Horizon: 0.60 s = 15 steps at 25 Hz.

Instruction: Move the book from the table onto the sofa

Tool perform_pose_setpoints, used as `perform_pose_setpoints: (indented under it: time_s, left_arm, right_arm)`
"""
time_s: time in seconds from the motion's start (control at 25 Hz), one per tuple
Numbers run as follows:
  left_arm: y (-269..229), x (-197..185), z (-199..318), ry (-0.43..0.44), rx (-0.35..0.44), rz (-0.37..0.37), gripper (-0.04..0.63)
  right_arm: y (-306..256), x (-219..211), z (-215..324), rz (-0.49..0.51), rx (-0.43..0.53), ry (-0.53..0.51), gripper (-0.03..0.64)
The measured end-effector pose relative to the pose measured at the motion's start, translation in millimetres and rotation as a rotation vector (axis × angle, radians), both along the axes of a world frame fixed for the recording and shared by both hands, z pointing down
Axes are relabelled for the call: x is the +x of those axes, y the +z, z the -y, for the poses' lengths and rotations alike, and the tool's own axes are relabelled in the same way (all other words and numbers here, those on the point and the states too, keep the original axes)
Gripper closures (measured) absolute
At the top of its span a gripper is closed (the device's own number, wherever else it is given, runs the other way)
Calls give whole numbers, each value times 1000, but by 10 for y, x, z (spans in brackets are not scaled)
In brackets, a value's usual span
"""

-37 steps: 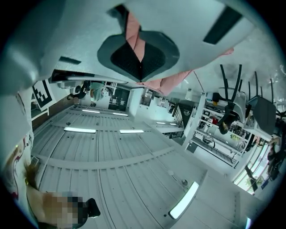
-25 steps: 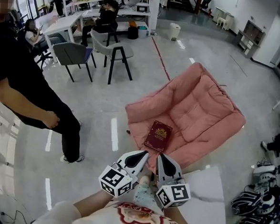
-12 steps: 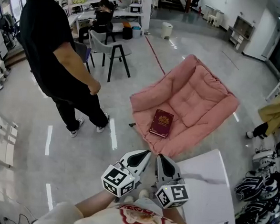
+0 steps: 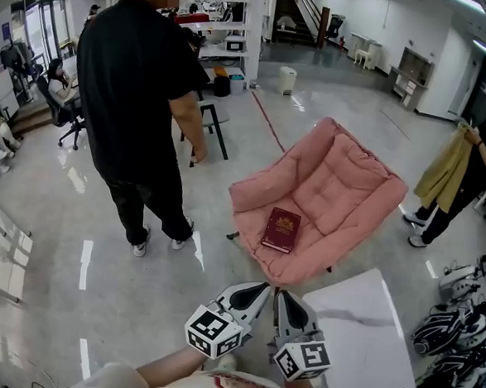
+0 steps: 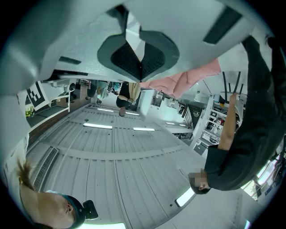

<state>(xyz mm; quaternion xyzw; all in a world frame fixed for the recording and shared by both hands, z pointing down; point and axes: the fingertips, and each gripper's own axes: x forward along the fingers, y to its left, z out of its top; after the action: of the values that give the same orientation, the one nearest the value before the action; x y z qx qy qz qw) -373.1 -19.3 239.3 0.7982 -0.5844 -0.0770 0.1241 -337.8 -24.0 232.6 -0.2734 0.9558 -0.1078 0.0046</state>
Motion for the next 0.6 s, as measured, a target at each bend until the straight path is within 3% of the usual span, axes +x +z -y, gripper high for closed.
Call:
perform_pose_setpoints:
  time_s: [0.24,0.6]
  left_arm:
    - [-7,420,-416,-4,0,-8,591]
    - [99,1357,-1277,-46,-22,-49,591]
  right_arm:
    - [-77,429,-415,19,17,4,618]
    - [-16,1475,-1197,39,-1,18,618]
